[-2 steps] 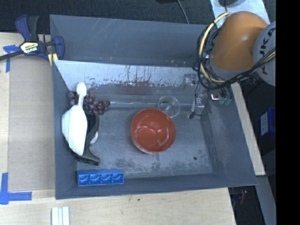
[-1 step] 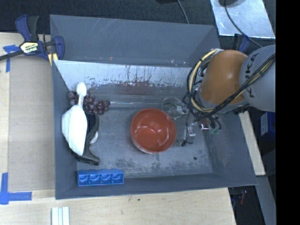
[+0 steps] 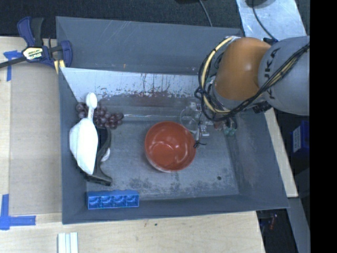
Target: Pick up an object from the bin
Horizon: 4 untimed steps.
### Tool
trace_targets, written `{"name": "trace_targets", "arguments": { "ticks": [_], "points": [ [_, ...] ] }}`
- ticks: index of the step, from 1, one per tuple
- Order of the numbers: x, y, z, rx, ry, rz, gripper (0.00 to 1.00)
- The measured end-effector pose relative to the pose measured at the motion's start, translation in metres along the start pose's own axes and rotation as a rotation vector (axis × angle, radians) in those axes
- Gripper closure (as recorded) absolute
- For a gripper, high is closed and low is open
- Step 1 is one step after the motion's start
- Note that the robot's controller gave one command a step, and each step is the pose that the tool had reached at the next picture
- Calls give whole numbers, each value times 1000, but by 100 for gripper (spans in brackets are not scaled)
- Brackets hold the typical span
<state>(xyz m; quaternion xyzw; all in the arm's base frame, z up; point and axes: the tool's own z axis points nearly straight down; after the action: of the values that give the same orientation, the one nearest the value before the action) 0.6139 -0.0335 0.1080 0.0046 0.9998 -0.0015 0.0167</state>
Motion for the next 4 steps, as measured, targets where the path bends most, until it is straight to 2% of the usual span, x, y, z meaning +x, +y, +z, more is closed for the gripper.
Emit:
{"name": "trace_targets", "arguments": {
  "ticks": [1,2,4],
  "points": [
    [35,21,37,0,26,-46,0],
    [4,35,36,3,-1,-3,100],
    [8,39,33,4,0,-18,100]
  ]
}}
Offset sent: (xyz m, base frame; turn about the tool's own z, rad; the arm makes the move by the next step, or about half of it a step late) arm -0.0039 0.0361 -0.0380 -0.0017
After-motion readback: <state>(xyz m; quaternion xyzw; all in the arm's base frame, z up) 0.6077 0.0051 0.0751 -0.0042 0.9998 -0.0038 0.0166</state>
